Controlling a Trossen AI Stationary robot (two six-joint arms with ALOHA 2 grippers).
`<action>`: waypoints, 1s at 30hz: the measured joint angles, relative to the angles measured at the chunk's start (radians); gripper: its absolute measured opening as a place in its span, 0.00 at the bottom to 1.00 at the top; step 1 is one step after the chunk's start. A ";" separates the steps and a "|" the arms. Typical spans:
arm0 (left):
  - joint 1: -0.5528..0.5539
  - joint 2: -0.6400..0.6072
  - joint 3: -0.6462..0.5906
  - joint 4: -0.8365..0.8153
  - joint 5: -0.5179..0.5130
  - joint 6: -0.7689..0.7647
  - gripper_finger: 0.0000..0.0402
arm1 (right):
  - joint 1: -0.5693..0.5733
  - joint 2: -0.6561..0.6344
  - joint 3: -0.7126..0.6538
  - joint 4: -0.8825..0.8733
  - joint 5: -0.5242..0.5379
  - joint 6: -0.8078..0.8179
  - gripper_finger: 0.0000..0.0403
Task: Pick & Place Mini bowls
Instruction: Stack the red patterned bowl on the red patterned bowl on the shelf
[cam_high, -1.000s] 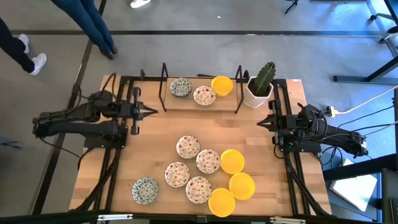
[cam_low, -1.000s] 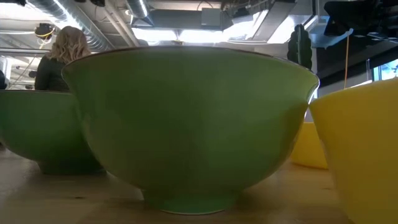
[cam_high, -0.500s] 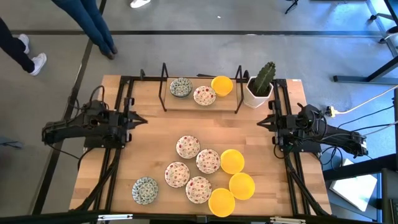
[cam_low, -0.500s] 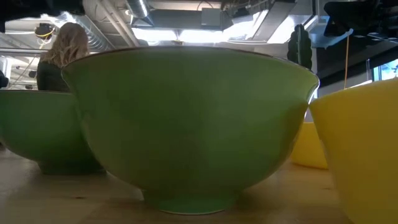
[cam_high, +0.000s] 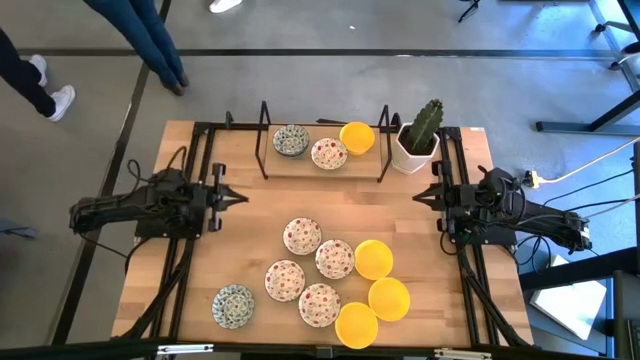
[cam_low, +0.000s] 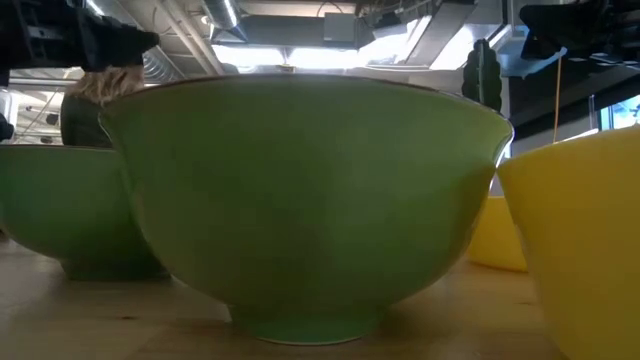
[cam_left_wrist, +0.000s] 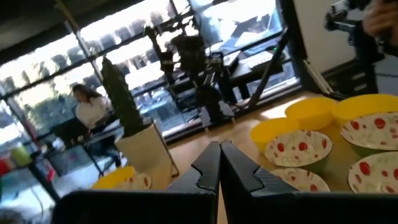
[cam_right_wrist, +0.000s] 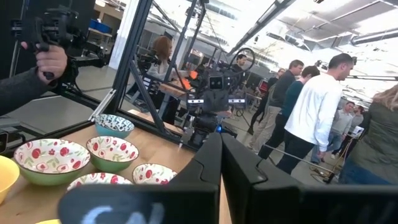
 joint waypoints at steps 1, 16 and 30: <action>0.000 0.000 0.000 -0.013 -0.014 -0.008 0.01 | 0.000 0.000 0.000 0.000 0.000 0.000 0.02; 0.000 0.000 0.000 -0.068 -0.055 0.020 0.00 | 0.000 0.000 0.000 -0.004 0.001 0.053 0.02; 0.000 0.000 0.000 -0.023 -0.054 0.021 0.02 | 0.028 0.183 0.063 0.152 0.051 0.183 0.01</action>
